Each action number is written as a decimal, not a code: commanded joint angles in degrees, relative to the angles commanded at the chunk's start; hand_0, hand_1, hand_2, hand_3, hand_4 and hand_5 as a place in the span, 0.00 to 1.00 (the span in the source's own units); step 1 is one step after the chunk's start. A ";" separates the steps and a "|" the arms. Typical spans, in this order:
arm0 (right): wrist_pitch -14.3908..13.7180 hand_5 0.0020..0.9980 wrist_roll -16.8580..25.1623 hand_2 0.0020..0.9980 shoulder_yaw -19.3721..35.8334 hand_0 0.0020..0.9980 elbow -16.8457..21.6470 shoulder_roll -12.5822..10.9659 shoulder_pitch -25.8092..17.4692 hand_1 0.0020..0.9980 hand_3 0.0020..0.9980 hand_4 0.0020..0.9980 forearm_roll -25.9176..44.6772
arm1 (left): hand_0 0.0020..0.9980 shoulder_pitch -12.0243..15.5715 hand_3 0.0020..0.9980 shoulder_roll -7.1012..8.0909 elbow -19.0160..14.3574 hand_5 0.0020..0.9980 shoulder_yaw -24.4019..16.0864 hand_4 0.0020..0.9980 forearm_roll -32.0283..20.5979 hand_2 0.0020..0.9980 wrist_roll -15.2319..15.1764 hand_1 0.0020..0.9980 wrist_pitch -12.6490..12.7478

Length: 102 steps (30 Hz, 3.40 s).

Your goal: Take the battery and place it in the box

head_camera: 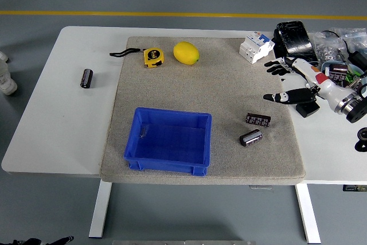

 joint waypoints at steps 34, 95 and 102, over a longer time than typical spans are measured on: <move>11.11 0.56 -22.01 0.58 -6.34 0.39 1.67 4.70 5.29 0.53 0.71 1.00 -27.53 | 0.81 0.24 0.71 0.78 -0.46 0.68 -1.80 0.77 1.68 0.86 0.92 0.83 0.51; 4.98 0.48 -24.48 0.46 -10.01 0.35 -1.07 8.20 3.70 0.44 0.52 1.00 -30.15 | 0.81 0.16 0.70 0.69 -0.62 0.67 -2.89 0.77 3.72 0.85 1.21 0.83 0.33; 4.16 0.47 -24.33 0.44 -10.96 0.34 -2.52 8.72 4.10 0.42 0.50 1.00 -30.52 | 0.81 0.18 0.70 0.70 -0.64 0.67 -2.98 0.77 3.86 0.85 1.24 0.83 0.30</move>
